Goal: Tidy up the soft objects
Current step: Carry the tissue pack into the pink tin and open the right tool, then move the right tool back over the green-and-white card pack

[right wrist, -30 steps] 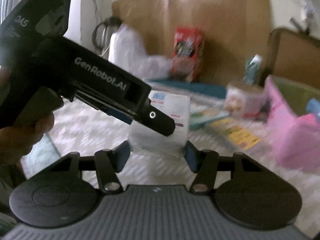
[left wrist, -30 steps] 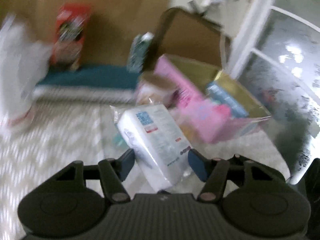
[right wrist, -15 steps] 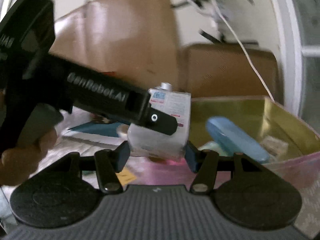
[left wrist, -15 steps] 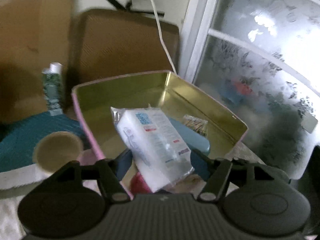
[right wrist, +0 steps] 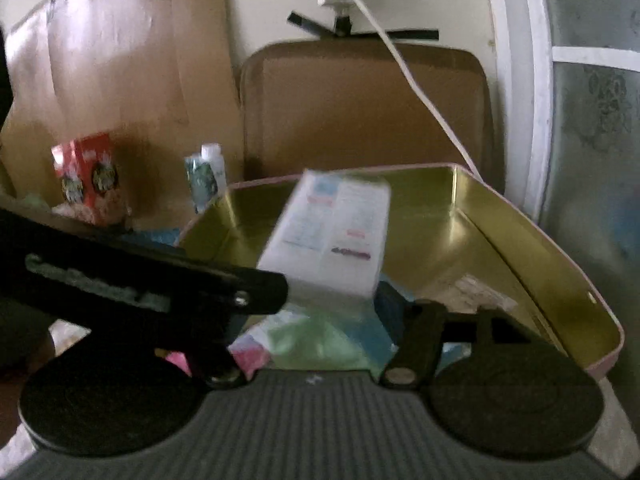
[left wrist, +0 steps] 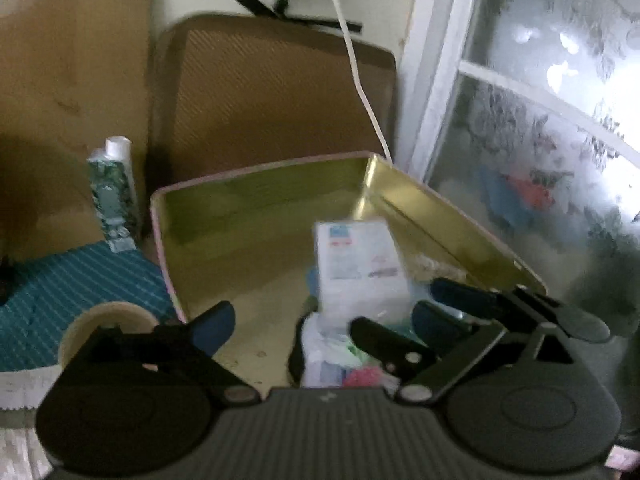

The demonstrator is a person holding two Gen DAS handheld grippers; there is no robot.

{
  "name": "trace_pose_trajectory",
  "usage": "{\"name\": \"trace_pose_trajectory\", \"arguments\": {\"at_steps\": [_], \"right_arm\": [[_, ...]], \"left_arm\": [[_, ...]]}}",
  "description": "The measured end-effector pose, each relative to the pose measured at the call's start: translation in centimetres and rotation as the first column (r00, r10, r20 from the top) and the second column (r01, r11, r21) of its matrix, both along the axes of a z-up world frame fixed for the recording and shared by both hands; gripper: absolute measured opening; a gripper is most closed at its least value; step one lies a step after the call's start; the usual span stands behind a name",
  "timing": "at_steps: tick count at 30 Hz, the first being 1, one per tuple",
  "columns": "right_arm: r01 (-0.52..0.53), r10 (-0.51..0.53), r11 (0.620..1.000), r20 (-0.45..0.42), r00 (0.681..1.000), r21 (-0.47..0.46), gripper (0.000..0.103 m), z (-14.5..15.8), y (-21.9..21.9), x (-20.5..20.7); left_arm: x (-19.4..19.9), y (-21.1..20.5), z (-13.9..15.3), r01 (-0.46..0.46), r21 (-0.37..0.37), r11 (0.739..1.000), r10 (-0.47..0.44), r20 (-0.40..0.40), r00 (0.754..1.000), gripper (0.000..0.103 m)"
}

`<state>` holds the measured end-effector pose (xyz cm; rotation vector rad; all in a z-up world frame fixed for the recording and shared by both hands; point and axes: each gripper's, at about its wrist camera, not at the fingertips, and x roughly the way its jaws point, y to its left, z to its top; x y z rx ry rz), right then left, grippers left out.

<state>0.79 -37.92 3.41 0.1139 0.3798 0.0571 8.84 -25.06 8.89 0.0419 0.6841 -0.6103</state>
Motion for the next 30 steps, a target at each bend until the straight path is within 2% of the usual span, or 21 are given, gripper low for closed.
{"name": "trace_pose_trajectory", "arguments": {"at_steps": [4, 10, 13, 16, 18, 20, 21, 23, 29, 30], "right_arm": [[0.052, -0.049, 0.998, 0.085, 0.995, -0.035, 0.081, 0.0, 0.6, -0.8], [0.062, -0.063, 0.998, 0.214, 0.975, 0.012, 0.081, 0.5, 2.4, -4.7], [0.028, -0.034, 0.999, 0.276, 0.96, 0.025, 0.081, 0.7, 4.4, -6.9], [-0.064, 0.055, 0.998, 0.288, 0.956, 0.023, 0.081, 0.3, 6.8, -8.2], [-0.138, 0.136, 0.99, 0.266, 0.954, -0.01, 0.08, -0.1, 8.7, -8.8], [-0.217, 0.227, 0.974, 0.218, 0.949, -0.07, 0.073, -0.6, 10.9, -8.5], [-0.26, 0.274, 0.961, 0.182, 0.944, -0.097, 0.069, -0.9, 12.0, -8.2], [-0.318, 0.332, 0.94, 0.111, 0.937, -0.126, 0.068, -1.3, 13.8, -7.2], [-0.393, 0.39, 0.915, -0.046, 0.92, -0.095, 0.069, -2.1, 17.1, -2.9], [-0.39, 0.385, 0.916, -0.063, 0.921, -0.096, 0.073, -2.3, 17.6, -2.2]], "left_arm": [[-0.9, 2.3, 1.1, -0.044, -0.05, 0.998, 0.046, 0.038, 0.998, 0.099], [-3.4, 8.1, 2.4, -0.094, -0.128, 0.987, 0.105, 0.085, 0.991, 0.099], [-4.6, 12.2, 2.2, -0.144, -0.15, 0.978, 0.158, 0.087, 0.984, 0.099], [-5.5, 16.0, 0.6, -0.222, -0.131, 0.966, 0.231, 0.062, 0.971, 0.099], [-5.7, 18.2, -1.0, -0.271, -0.111, 0.956, 0.275, 0.022, 0.961, 0.099], [-5.9, 20.0, -2.7, -0.315, -0.088, 0.945, 0.314, -0.02, 0.949, 0.099], [-6.0, 20.8, -3.5, -0.339, -0.072, 0.938, 0.337, -0.034, 0.941, 0.099], [-6.4, 22.1, -4.7, -0.387, -0.037, 0.922, 0.385, -0.039, 0.922, 0.099], [-6.8, 25.1, -6.4, -0.486, 0.026, 0.874, 0.486, 0.01, 0.874, 0.099], [-6.9, 25.6, -6.6, -0.498, 0.03, 0.867, 0.498, 0.013, 0.867, 0.099]]}}
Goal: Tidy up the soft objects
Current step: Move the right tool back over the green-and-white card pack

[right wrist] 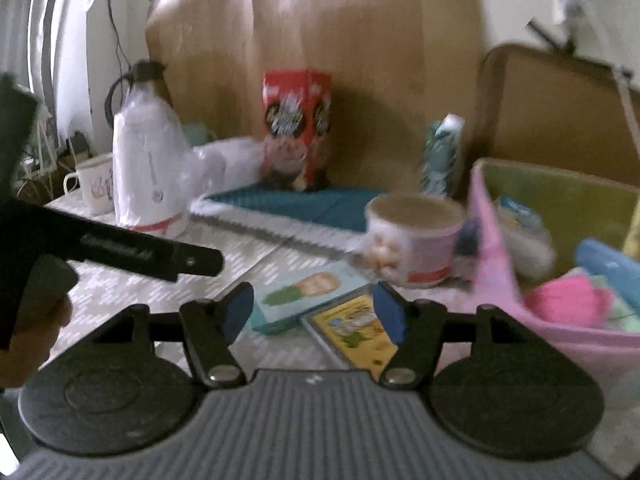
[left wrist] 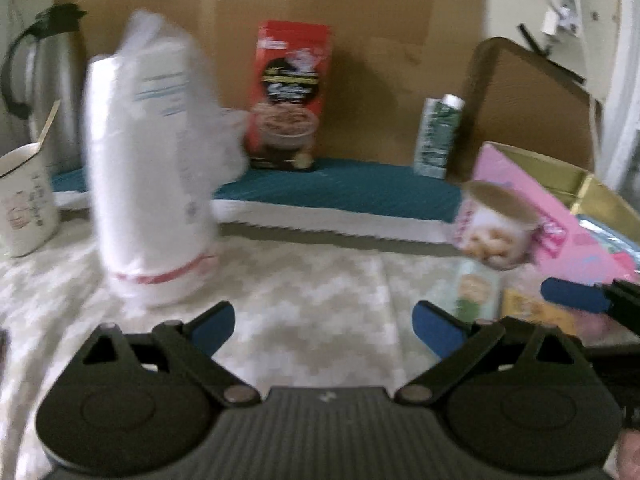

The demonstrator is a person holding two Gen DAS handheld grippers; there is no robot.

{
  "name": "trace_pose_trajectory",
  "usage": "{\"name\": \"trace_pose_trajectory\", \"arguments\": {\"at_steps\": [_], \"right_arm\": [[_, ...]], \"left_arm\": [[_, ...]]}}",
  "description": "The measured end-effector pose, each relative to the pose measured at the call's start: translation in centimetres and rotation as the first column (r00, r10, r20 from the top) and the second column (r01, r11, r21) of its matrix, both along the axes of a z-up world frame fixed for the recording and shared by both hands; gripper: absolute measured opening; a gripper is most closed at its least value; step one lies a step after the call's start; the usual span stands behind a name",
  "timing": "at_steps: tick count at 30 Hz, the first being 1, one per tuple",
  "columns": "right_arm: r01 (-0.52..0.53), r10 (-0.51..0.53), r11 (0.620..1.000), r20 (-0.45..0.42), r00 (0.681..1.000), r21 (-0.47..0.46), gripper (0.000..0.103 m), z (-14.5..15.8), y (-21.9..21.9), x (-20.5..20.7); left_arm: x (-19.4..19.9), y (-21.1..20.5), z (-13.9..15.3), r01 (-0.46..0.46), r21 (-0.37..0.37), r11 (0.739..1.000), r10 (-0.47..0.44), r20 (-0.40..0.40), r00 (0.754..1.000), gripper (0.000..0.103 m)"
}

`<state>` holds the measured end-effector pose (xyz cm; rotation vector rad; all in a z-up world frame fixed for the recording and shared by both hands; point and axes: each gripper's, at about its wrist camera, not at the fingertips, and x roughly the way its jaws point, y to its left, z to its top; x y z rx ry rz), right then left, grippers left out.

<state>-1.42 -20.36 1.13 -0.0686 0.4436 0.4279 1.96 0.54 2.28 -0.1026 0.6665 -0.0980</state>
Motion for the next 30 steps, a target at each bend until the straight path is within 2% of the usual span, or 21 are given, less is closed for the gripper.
{"name": "trace_pose_trajectory", "arguments": {"at_steps": [3, 5, 8, 13, 15, 16, 19, 22, 24, 27, 28, 30], "right_arm": [[0.01, -0.01, 1.0, -0.06, 0.998, 0.004, 0.082, -0.7, 0.9, 1.5], [0.009, -0.006, 0.999, -0.112, 0.994, 0.031, 0.082, -0.9, 1.1, 2.7], [-0.014, 0.017, 1.0, -0.126, 0.992, 0.027, 0.084, -0.8, 2.3, 3.4], [-0.137, 0.13, 0.989, -0.107, 0.986, -0.059, 0.082, -1.0, 6.7, 3.5], [-0.202, 0.188, 0.973, -0.118, 0.975, -0.112, 0.073, -1.2, 8.5, 3.1], [-0.214, 0.201, 0.97, -0.111, 0.973, -0.118, 0.072, -1.3, 9.0, 2.7], [-0.128, 0.123, 0.987, -0.055, 0.991, -0.1, 0.074, -0.4, 7.9, 2.2], [0.0, -0.003, 1.0, -0.111, 0.994, -0.025, 0.076, 0.7, 4.4, 3.2], [0.048, -0.048, 0.999, -0.14, 0.989, 0.001, 0.079, 1.0, 2.4, 3.5], [0.1, -0.096, 0.995, -0.193, 0.977, 0.009, 0.082, 0.8, 0.6, 4.4], [0.108, -0.099, 0.994, -0.234, 0.967, 0.024, 0.082, 0.5, 0.2, 5.0], [0.109, -0.088, 0.992, -0.269, 0.959, 0.064, 0.084, -0.1, 0.2, 5.7]], "left_arm": [[-0.3, 1.7, -0.7, -0.033, 0.0, 0.999, 0.033, -0.001, 0.999, 0.099], [-0.7, 2.6, -1.0, -0.051, -0.014, 0.999, 0.051, -0.003, 0.999, 0.099], [-1.2, 4.2, -1.3, -0.078, -0.037, 0.996, 0.078, -0.006, 0.997, 0.099], [-2.2, 7.0, -1.2, -0.131, -0.079, 0.988, 0.131, -0.01, 0.991, 0.099], [-2.5, 7.9, -1.1, -0.145, -0.102, 0.984, 0.145, -0.014, 0.989, 0.099], [-2.7, 8.2, -1.1, -0.147, -0.111, 0.983, 0.147, -0.013, 0.989, 0.099], [-2.9, 8.6, -1.2, -0.142, -0.12, 0.983, 0.143, -0.004, 0.99, 0.099], [-2.6, 8.2, -1.8, -0.122, -0.127, 0.984, 0.121, -0.013, 0.993, 0.099], [-2.6, 7.6, -1.7, -0.113, -0.098, 0.989, 0.113, -0.001, 0.994, 0.099], [-2.5, 7.4, -1.7, -0.092, -0.106, 0.99, 0.094, 0.012, 0.995, 0.1], [-2.6, 7.5, -1.7, -0.096, -0.109, 0.989, 0.098, 0.012, 0.995, 0.1], [-2.8, 8.2, -1.7, -0.102, -0.146, 0.984, 0.105, 0.013, 0.994, 0.1]]}}
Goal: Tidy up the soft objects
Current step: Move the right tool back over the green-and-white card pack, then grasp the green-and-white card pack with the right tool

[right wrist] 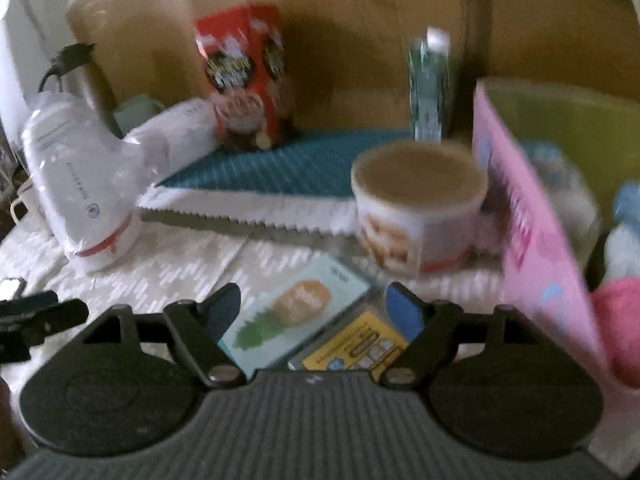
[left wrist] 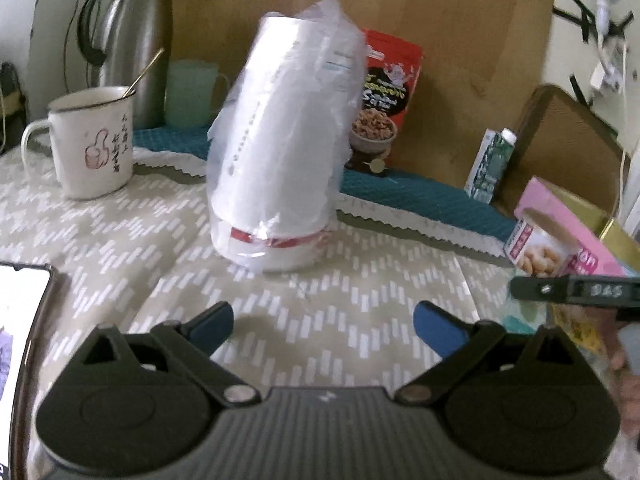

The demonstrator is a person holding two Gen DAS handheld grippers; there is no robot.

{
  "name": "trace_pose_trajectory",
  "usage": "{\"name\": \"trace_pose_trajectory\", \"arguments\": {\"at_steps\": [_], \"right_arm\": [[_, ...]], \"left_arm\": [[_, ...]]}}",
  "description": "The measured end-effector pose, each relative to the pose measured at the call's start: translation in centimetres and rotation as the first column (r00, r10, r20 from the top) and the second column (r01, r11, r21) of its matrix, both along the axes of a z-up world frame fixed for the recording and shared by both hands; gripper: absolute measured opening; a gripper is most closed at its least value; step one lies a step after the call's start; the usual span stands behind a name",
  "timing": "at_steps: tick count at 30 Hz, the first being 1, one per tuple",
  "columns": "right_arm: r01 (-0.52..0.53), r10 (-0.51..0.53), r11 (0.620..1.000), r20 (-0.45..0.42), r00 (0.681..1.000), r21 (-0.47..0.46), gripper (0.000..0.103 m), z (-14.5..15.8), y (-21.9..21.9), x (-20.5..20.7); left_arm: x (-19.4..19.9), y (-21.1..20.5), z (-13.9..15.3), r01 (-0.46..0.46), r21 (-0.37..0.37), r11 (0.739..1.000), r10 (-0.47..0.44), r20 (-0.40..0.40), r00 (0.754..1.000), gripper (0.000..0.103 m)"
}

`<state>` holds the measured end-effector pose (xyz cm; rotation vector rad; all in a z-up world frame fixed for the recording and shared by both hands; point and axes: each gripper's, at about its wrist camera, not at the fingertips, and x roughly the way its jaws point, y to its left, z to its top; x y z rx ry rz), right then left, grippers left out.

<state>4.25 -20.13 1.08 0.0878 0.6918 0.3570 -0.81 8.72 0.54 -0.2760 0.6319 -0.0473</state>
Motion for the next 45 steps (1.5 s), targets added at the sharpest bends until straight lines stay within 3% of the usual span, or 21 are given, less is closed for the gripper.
{"name": "trace_pose_trajectory", "arguments": {"at_steps": [5, 8, 12, 17, 18, 19, 21, 25, 29, 32, 34, 35, 37, 41, 45], "right_arm": [[-0.079, 0.08, 0.996, 0.018, 0.997, -0.033, 0.084, -0.1, 3.8, 0.3], [-0.174, 0.179, 0.98, 0.049, 0.983, -0.091, 0.084, -0.4, 6.7, -1.1], [-0.302, 0.329, 0.93, 0.106, 0.938, -0.211, 0.084, -1.2, 9.9, -3.8], [-0.327, 0.353, 0.925, 0.125, 0.927, -0.193, 0.082, -1.5, 8.2, -6.4], [-0.314, 0.341, 0.931, 0.137, 0.93, -0.187, 0.067, -1.5, 7.7, -6.8], [-0.289, 0.32, 0.938, 0.156, 0.935, -0.189, 0.045, -1.5, 7.1, -7.4], [-0.273, 0.299, 0.948, 0.161, 0.941, -0.163, 0.044, -1.4, 5.9, -8.1], [-0.261, 0.285, 0.954, 0.171, 0.943, -0.149, 0.044, -1.9, 4.6, -10.1], [-0.313, 0.339, 0.937, 0.18, 0.924, -0.158, 0.044, -2.2, 3.1, -12.7], [-0.358, 0.39, 0.916, 0.192, 0.9, -0.182, 0.044, -2.3, 1.4, -14.7], [-0.355, 0.397, 0.911, 0.21, 0.894, -0.212, 0.045, -2.4, -0.2, -16.0], [-0.344, 0.39, 0.913, 0.215, 0.895, -0.221, 0.045, -2.5, -0.8, -16.5], [-0.309, 0.362, 0.921, 0.228, 0.904, -0.237, 0.046, -2.7, -2.6, -17.4], [-0.187, 0.26, 0.945, 0.271, 0.927, -0.27, 0.058, -3.1, -6.3, -18.7], [-0.096, 0.159, 0.97, 0.286, 0.945, -0.223, 0.059, -3.5, -9.3, -19.6]], "left_arm": [[0.0, 1.8, -0.3, -0.032, -0.108, 0.994, 0.034, 0.01, 0.999, 0.1], [-0.1, 1.9, -0.3, -0.037, -0.108, 0.993, 0.039, 0.014, 0.999, 0.1], [-0.3, 1.8, -0.3, -0.025, -0.102, 0.994, 0.027, 0.015, 1.0, 0.1], [-0.1, 1.0, -0.2, 0.002, -0.078, 0.997, -0.001, 0.008, 1.0, 0.1], [0.0, 0.7, -0.2, 0.01, -0.063, 0.998, -0.01, 0.003, 1.0, 0.1], [0.1, 0.3, -0.1, 0.019, -0.048, 0.999, -0.019, -0.002, 1.0, 0.1], [-0.1, -0.7, 0.1, 0.049, -0.026, 0.998, -0.05, -0.006, 0.999, 0.1], [-1.0, -3.1, 0.2, 0.161, -0.068, 0.985, -0.163, -0.022, 0.986, 0.098], [-1.9, -6.5, 0.8, 0.286, -0.048, 0.957, -0.287, -0.017, 0.958, 0.092], [-2.3, -8.8, 1.2, 0.374, -0.042, 0.927, -0.375, -0.022, 0.927, 0.079], [-2.5, -10.5, 1.1, 0.436, -0.041, 0.899, -0.437, -0.044, 0.898, 0.063], [-2.5, -11.4, 0.9, 0.465, -0.046, 0.884, -0.467, -0.062, 0.882, 0.06], [-3.1, -13.1, 1.0, 0.493, -0.013, 0.87, -0.492, -0.06, 0.868, 0.06], [-3.7, -16.8, 1.2, 0.586, -0.026, 0.81, -0.586, -0.069, 0.807, 0.06], [-4.4, -20.8, 1.0, 0.647, 0.019, 0.762, -0.644, -0.076, 0.761, 0.061]]}}
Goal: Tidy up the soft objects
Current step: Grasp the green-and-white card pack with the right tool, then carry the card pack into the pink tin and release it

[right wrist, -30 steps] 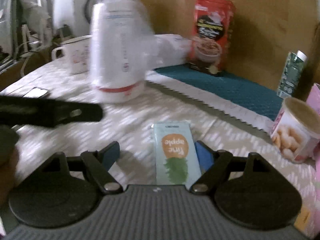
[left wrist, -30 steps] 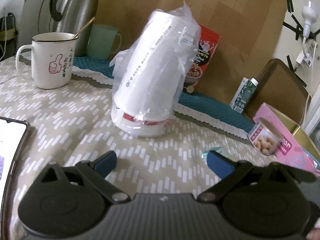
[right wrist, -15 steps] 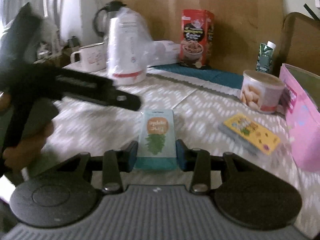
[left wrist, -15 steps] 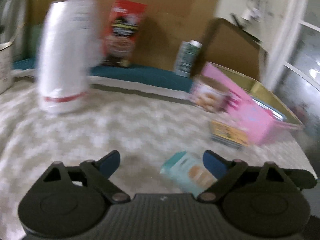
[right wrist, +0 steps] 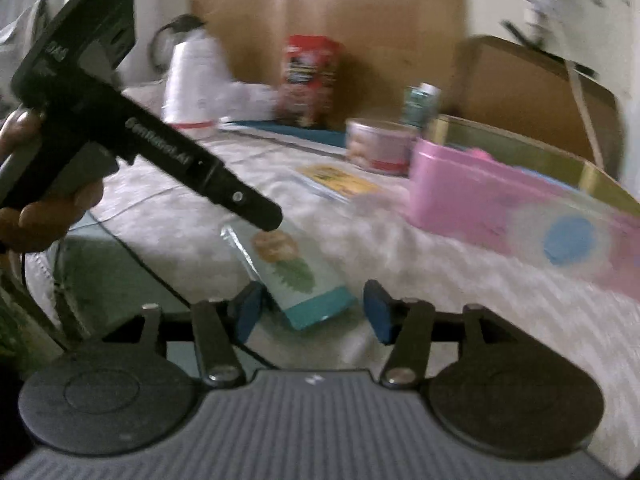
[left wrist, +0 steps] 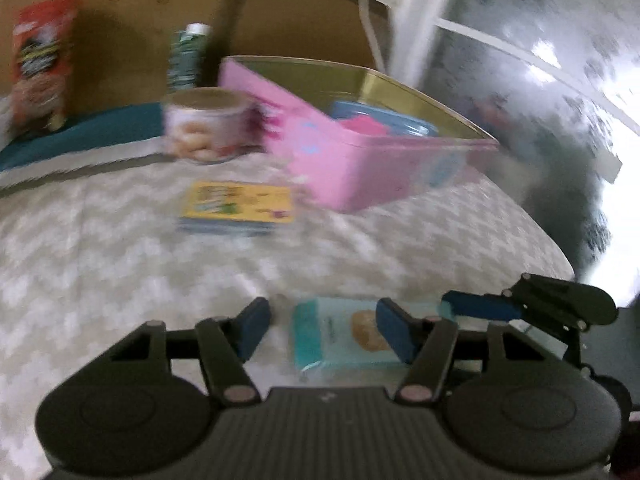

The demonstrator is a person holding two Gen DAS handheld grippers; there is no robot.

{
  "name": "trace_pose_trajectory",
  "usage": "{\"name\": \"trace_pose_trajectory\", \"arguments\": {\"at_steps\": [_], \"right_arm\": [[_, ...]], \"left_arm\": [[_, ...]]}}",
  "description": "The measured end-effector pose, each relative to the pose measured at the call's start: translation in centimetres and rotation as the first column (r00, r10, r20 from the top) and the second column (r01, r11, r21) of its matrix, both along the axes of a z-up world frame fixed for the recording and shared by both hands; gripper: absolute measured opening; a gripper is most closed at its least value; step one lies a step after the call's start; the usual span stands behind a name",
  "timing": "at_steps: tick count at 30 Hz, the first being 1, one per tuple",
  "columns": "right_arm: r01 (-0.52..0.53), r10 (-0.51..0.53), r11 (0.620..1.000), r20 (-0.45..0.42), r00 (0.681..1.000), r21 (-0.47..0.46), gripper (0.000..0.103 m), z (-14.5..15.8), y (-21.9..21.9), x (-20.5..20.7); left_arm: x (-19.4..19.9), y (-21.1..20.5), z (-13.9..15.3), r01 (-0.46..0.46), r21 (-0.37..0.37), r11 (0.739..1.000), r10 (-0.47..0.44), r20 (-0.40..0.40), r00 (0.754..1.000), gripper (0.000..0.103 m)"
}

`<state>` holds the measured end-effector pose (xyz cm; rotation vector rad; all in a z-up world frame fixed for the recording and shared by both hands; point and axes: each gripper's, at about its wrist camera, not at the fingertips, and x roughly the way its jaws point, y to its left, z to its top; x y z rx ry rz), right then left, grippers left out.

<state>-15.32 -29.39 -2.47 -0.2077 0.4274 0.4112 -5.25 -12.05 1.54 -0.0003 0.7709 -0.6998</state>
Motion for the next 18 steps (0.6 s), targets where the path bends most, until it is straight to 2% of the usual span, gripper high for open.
{"name": "trace_pose_trajectory", "arguments": {"at_steps": [5, 7, 8, 9, 11, 13, 15, 16, 18], "right_arm": [[0.024, -0.025, 0.999, 0.021, 0.999, 0.031, 0.06, -0.5, -1.2, -0.8], [0.014, -0.015, 1.0, 0.033, 0.999, 0.024, 0.06, -0.6, -1.0, -0.7], [0.009, -0.01, 1.0, 0.04, 0.999, 0.02, 0.061, -0.7, -1.1, -0.6], [0.005, -0.005, 1.0, 0.046, 0.999, 0.015, 0.063, -0.7, -1.2, -0.6], [-0.008, 0.007, 1.0, 0.051, 0.999, 0.016, 0.063, -0.8, -1.6, -0.9], [-0.02, 0.018, 0.999, 0.044, 0.999, 0.042, 0.059, -0.8, -1.7, -0.7], [-0.028, 0.025, 0.998, 0.048, 0.999, 0.063, 0.054, -0.9, -1.6, -1.0], [-0.03, 0.027, 0.998, 0.063, 0.998, 0.046, 0.053, -1.0, -1.2, -1.3], [-0.019, 0.017, 1.0, 0.095, 0.995, 0.022, 0.053, -0.9, -0.6, -1.6]], "left_arm": [[-0.9, -2.7, -0.3, 0.023, 0.076, 0.997, -0.027, 0.043, 0.999, 0.071], [-1.1, -2.5, -0.2, 0.012, 0.09, 0.996, -0.016, 0.038, 0.999, 0.084], [-1.1, -2.1, -0.2, -0.01, 0.097, 0.995, 0.007, 0.037, 0.999, 0.085], [-1.0, -1.6, -0.2, -0.029, 0.098, 0.995, 0.026, 0.033, 0.999, 0.083], [-0.9, -0.3, -0.2, -0.04, 0.071, 0.997, 0.04, 0.002, 0.999, 0.072], [-1.0, 0.4, 0.0, -0.027, 0.038, 0.999, 0.028, -0.027, 0.999, 0.052], [-1.1, -0.1, 0.2, -0.025, 0.041, 0.999, 0.026, -0.033, 0.999, 0.049], [-1.1, -0.5, 0.2, -0.032, 0.062, 0.998, 0.033, -0.022, 0.999, 0.051], [-0.8, -0.8, 0.7, -0.036, 0.056, 0.998, 0.037, -0.015, 0.999, 0.051]]}}
